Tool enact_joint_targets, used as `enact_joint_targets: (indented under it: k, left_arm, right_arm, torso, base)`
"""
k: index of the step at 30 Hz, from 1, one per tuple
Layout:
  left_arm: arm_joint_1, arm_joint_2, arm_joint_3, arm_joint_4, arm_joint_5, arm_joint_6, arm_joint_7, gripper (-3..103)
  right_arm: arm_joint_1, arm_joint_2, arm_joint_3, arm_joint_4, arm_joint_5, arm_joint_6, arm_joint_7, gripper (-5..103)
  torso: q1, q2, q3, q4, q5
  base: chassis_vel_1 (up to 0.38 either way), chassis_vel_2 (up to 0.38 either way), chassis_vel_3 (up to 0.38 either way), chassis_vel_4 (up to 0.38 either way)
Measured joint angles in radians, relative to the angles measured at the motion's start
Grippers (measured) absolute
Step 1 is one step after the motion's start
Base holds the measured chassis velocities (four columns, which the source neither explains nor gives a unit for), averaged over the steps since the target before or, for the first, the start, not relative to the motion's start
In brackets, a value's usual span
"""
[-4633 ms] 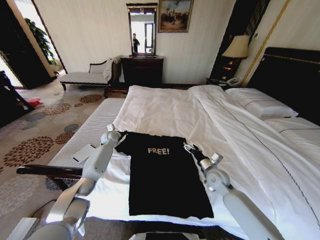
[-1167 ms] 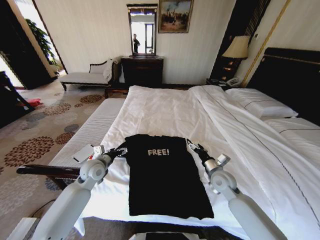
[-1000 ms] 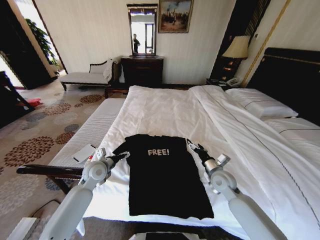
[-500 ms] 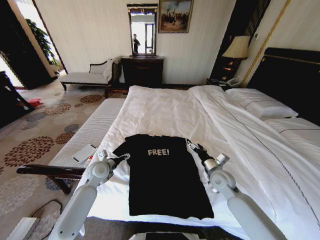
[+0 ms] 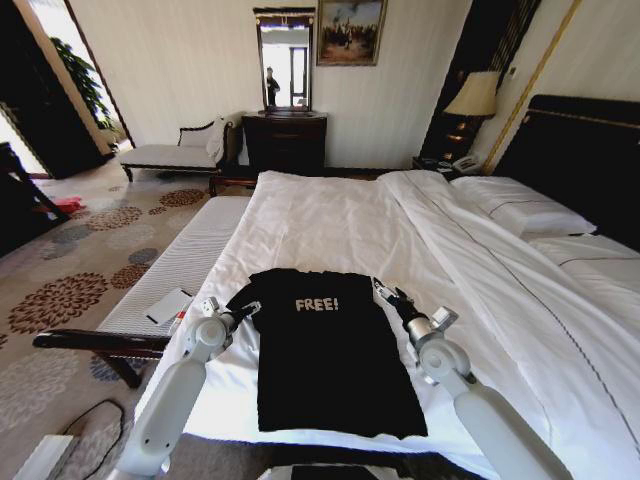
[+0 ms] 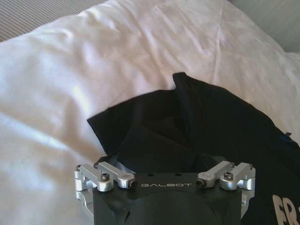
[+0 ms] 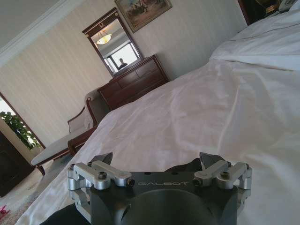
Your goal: Fold the clothes on the bed.
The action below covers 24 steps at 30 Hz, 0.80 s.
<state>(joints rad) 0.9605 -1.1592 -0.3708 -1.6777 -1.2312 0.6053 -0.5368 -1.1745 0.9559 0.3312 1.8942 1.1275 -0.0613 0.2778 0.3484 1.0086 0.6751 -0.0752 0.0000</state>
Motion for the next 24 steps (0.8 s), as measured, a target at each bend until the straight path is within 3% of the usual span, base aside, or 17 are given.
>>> enact_joint_targets:
  k: [13, 20, 22, 24]
  left_arm:
    - [-0.045, -0.002, -0.022, 0.051, 0.008, -0.052, 0.056, 100]
    - [-0.044, 0.000, -0.025, 0.054, 0.056, -0.071, 0.086, 103]
    - [-0.040, 0.002, -0.027, 0.054, 0.065, -0.072, 0.090, 100]
    - [-0.030, 0.006, -0.031, 0.051, 0.077, -0.075, 0.096, 90]
  right_arm:
    - [-0.001, 0.001, -0.006, 0.002, -0.006, -0.001, 0.009, 100]
    - [-0.012, -0.003, 0.006, 0.004, -0.007, -0.001, 0.010, 100]
    - [-0.012, -0.003, 0.007, 0.005, -0.007, -0.001, 0.010, 100]
    - [-0.011, -0.003, 0.007, 0.006, -0.007, -0.001, 0.010, 100]
  torso:
    - [0.000, 0.000, 0.000, -0.0001, 0.0000]
    - [0.000, 0.000, 0.000, -0.0002, 0.0000]
    - [0.000, 0.000, 0.000, -0.0001, 0.0000]
    - [0.000, 0.000, 0.000, 0.0001, 0.0000]
  base:
    - [0.000, 0.000, 0.000, 0.000]
    - [0.000, 0.000, 0.000, 0.000]
    - [0.000, 0.000, 0.000, 0.000]
    - [0.000, 0.000, 0.000, 0.000]
